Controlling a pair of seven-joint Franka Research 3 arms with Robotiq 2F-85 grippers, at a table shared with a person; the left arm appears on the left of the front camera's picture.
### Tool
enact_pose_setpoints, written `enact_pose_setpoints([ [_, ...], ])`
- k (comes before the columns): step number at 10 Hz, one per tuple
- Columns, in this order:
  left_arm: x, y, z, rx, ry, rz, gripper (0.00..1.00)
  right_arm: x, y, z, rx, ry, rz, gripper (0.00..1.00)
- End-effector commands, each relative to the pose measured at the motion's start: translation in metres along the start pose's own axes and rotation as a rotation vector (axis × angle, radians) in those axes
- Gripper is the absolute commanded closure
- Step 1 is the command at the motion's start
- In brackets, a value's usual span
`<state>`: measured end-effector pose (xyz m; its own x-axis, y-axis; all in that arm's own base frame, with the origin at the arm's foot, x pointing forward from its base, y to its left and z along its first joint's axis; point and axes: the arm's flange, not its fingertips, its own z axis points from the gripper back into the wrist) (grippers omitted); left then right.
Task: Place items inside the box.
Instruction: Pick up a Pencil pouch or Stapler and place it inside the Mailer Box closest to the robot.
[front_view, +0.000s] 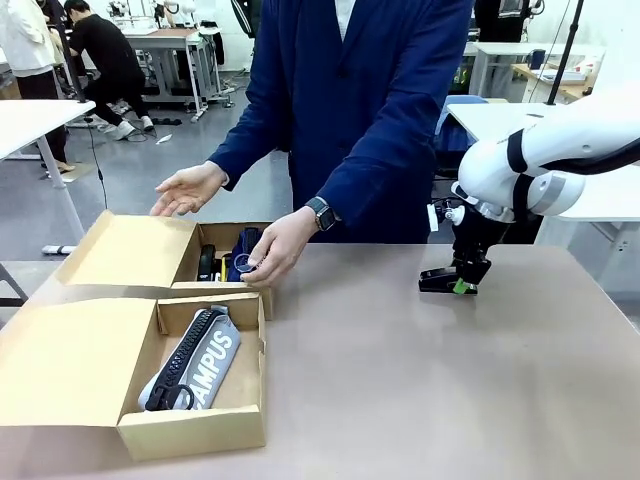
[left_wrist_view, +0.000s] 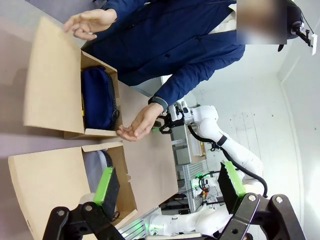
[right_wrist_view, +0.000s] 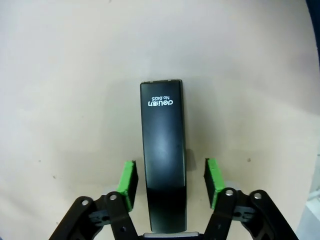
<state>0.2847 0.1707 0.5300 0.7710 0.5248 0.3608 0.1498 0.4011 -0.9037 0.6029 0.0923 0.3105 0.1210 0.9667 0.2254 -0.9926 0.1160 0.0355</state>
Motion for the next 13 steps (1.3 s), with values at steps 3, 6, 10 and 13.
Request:
enact_pose_setpoints([
  [3,0.0,-0.001,0.0,-0.022,-0.01,-0.017,0.0,0.0,-0.002,0.006,0.017,0.019,0.004,1.0],
  [6,0.0,-0.001,0.0,-0.022,-0.01,-0.017,0.0,-0.002,-0.001,0.007,0.022,0.02,-0.004,1.0],
  [10,0.0,-0.001,0.0,-0.022,-0.01,-0.017,0.0,-0.003,0.004,0.011,0.023,0.023,-0.019,1.0],
  [13,0.0,-0.001,0.0,-0.022,-0.01,-0.017,0.0,0.007,0.031,0.037,0.085,-0.004,-0.23,1.0],
])
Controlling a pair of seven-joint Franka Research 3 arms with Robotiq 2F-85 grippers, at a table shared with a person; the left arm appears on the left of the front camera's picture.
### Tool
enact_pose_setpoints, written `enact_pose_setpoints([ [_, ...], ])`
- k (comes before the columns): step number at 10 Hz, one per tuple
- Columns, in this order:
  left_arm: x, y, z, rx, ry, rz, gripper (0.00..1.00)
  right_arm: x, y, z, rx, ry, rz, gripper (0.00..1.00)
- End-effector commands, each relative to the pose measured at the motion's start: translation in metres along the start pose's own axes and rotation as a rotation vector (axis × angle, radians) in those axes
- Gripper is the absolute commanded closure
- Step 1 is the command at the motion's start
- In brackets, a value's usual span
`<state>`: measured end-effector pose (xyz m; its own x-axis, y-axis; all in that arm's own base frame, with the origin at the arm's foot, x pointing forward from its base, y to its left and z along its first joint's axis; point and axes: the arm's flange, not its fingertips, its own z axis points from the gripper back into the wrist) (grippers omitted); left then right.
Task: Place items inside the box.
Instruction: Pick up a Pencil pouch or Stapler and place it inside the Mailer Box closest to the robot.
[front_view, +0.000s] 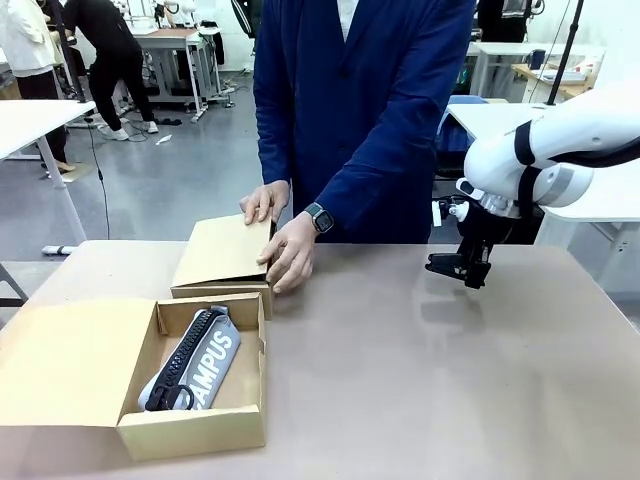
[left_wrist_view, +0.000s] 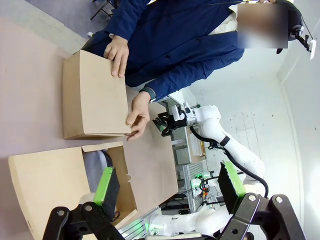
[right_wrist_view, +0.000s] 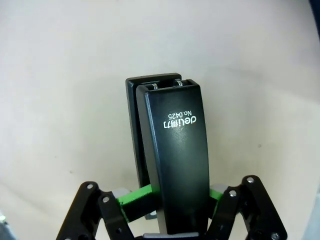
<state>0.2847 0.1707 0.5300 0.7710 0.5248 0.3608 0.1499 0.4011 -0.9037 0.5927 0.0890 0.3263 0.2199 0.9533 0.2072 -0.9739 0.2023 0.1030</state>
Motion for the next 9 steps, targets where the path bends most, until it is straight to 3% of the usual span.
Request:
enact_pose_setpoints([
  [1,0.0,-0.001,0.0,-0.022,-0.01,-0.017,0.0,0.013,0.05,0.041,0.023,-0.105,-0.246,1.0],
  [2,0.0,-0.001,0.0,-0.022,-0.01,-0.017,0.0,0.022,0.087,0.053,-0.046,-0.097,-0.423,1.0],
  [5,0.0,-0.001,0.0,-0.022,-0.01,-0.017,0.0,0.031,0.192,0.063,-0.233,-0.149,-0.429,1.0],
  [8,0.0,-0.001,0.0,-0.022,-0.01,-0.017,0.0,-0.009,0.225,0.079,-0.229,-0.194,-0.463,1.0],
  [9,0.0,-0.001,0.0,-0.022,-0.01,-0.017,0.0,0.019,0.214,0.069,-0.213,-0.162,-0.427,1.0],
])
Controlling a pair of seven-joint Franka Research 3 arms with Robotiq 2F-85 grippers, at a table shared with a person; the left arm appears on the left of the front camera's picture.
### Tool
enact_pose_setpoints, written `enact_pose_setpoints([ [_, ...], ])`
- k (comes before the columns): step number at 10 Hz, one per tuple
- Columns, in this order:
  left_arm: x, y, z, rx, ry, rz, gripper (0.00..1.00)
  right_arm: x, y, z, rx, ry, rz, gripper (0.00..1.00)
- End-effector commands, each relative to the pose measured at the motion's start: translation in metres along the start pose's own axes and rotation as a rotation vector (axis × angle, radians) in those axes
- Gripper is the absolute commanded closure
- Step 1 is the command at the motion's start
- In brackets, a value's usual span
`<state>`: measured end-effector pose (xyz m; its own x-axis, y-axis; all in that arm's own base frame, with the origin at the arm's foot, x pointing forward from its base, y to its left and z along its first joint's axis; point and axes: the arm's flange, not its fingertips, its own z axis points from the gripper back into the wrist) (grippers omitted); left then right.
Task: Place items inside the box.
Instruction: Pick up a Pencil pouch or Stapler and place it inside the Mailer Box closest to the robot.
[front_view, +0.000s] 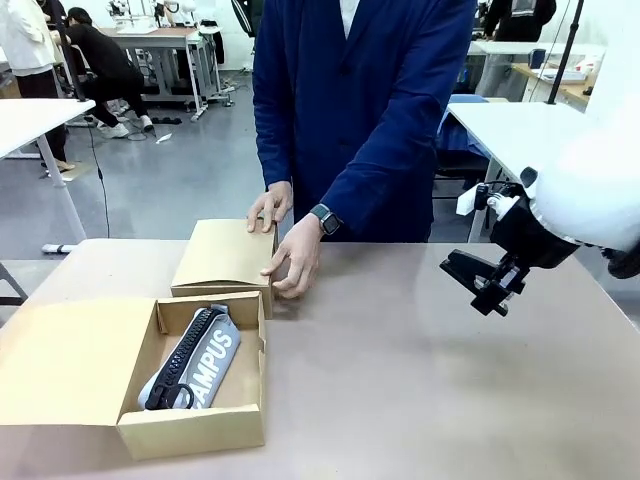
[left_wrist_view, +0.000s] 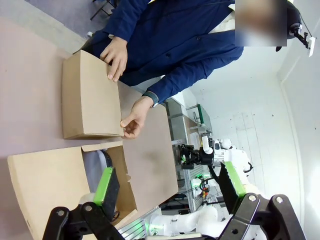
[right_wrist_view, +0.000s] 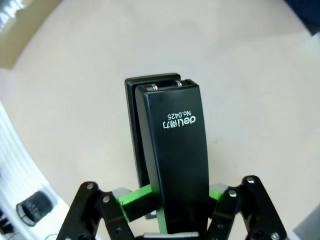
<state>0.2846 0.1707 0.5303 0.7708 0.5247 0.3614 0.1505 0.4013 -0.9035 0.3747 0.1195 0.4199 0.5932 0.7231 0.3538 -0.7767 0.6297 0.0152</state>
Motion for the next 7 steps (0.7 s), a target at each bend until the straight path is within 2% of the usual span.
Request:
enact_pose_setpoints([
  [1,0.001,-0.001,0.0,-0.022,-0.01,-0.017,0.0,0.022,-0.004,-0.009,0.001,0.015,0.007,1.0],
  [3,0.001,-0.001,0.0,-0.022,-0.01,-0.017,0.0,0.022,-0.004,-0.009,0.001,0.015,0.007,1.0],
  [4,0.001,-0.001,0.0,-0.022,-0.01,-0.017,0.0,0.008,-0.001,-0.007,0.012,0.015,0.023,1.0],
  [5,0.001,-0.001,0.0,-0.022,-0.01,-0.017,0.0,0.014,0.0,-0.011,0.024,0.029,0.07,1.0],
  [7,0.001,-0.001,0.0,-0.022,-0.01,-0.017,0.0,0.03,0.006,-0.019,0.049,0.031,0.063,1.0],
])
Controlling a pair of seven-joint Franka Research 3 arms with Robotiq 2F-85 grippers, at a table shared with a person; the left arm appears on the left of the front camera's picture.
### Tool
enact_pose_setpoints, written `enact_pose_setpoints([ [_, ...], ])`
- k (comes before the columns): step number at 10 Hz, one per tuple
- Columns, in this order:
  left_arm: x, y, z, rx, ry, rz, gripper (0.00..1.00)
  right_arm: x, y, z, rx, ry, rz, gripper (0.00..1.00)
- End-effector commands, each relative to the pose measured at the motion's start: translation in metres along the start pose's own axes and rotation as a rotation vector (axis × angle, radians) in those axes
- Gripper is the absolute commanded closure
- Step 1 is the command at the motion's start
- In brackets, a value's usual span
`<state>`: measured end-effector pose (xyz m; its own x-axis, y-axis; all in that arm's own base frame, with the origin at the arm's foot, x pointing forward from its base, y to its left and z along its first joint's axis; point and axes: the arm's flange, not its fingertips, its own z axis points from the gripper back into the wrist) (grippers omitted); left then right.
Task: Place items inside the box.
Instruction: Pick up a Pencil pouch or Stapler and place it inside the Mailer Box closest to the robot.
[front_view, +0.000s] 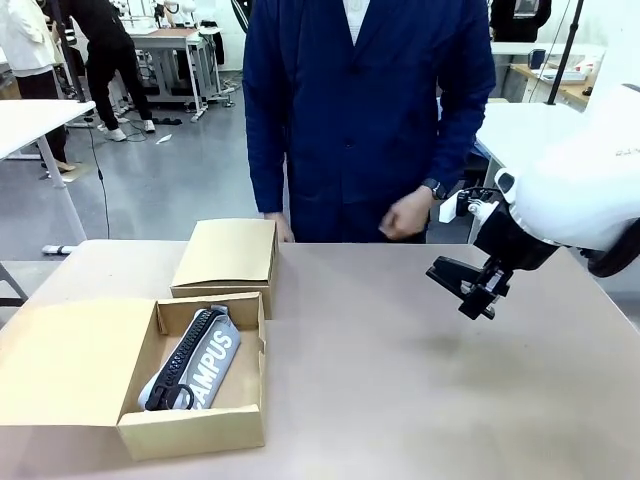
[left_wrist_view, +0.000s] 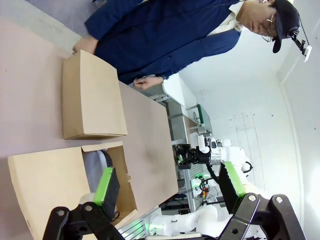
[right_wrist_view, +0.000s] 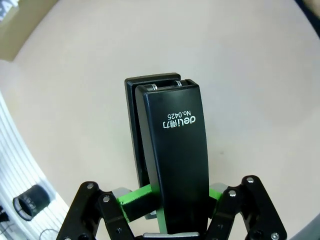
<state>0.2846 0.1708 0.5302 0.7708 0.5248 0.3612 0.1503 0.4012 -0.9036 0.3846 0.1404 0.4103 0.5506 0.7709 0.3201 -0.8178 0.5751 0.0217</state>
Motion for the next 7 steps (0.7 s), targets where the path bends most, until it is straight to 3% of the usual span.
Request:
enact_pose_setpoints([
  [1,0.0,-0.001,0.0,-0.022,-0.01,-0.017,0.0,0.04,0.014,-0.015,0.062,-0.001,-0.035,1.0],
  [3,0.0,-0.001,0.0,-0.022,-0.01,-0.017,0.0,0.113,0.063,-0.048,0.076,-0.12,-0.209,1.0],
  [5,0.0,-0.001,0.0,-0.022,-0.01,-0.017,0.0,0.164,0.124,-0.078,0.258,-0.153,-0.091,1.0],
  [7,0.0,-0.001,0.0,-0.022,-0.01,-0.017,0.0,0.188,0.17,-0.108,0.416,-0.1,-0.009,1.0],
])
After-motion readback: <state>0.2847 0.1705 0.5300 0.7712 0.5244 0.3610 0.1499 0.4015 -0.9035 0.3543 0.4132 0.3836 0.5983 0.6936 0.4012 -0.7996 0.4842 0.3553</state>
